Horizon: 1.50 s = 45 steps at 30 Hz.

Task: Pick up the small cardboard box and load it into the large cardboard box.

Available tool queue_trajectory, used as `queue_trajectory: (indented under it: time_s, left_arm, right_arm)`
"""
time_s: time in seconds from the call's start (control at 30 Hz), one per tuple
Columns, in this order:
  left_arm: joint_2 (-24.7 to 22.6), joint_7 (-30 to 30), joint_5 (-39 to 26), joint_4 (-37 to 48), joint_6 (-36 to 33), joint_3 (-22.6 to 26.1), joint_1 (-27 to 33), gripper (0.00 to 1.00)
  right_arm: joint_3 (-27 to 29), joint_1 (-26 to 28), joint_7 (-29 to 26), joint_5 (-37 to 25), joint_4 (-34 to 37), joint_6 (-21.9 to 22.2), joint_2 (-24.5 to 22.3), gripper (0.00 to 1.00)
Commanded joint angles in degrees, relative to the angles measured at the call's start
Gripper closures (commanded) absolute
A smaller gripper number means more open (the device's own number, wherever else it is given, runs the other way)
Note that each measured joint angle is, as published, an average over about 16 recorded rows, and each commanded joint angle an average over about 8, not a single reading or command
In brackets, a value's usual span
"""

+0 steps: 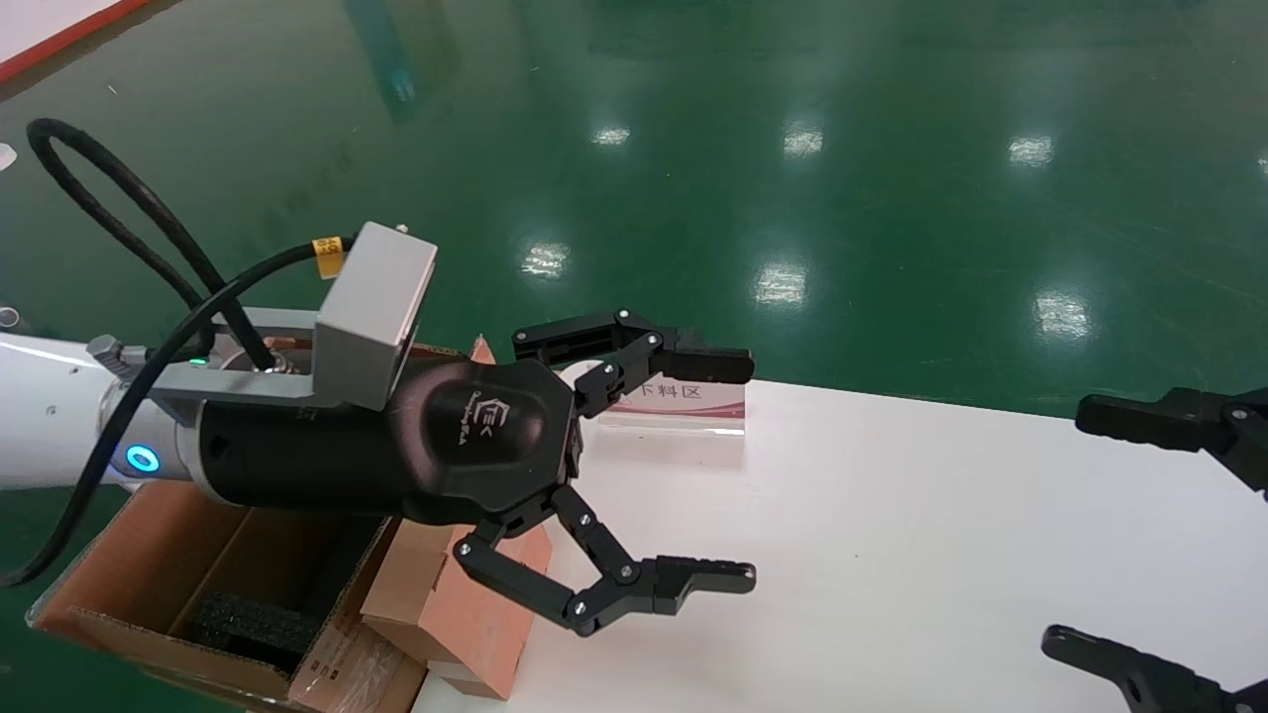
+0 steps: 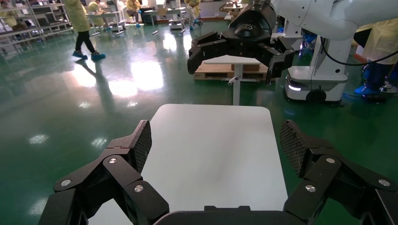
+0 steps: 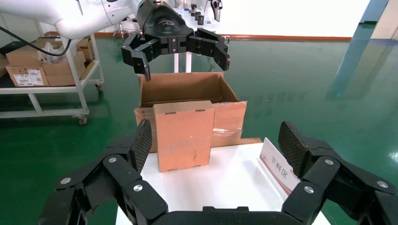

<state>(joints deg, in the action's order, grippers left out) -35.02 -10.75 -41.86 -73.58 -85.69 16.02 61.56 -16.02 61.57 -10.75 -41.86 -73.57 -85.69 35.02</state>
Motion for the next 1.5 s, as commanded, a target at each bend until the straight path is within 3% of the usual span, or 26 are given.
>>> queue_trajectory:
  time_s: [0.03, 0.87, 1.13, 1.5]
  left_arm:
    - [0.00, 0.00, 0.00, 0.00, 0.00, 0.00, 0.00, 0.00]
    - [0.46, -1.98, -1.96, -0.26, 1.27, 0.98, 0.15, 0.00]
    - [2.66, -13.47, -12.79, -3.01, 4.75, 5.98, 5.09, 0.00]
    - [-1.82, -35.37, -36.52, -3.87, -2.91, 18.79, 25.32, 0.00]
  right_arm:
    - [0.00, 0.00, 0.00, 0.00, 0.00, 0.00, 0.00, 0.00]
    - [0.00, 0.00, 0.01, 0.02, 0.04, 0.02, -0.01, 0.00]
    - [-0.04, 0.02, 0.04, 0.04, 0.07, 0.01, -0.01, 0.00]
    - [-0.09, 0.04, 0.07, 0.07, 0.07, 0.02, -0.03, 0.00]
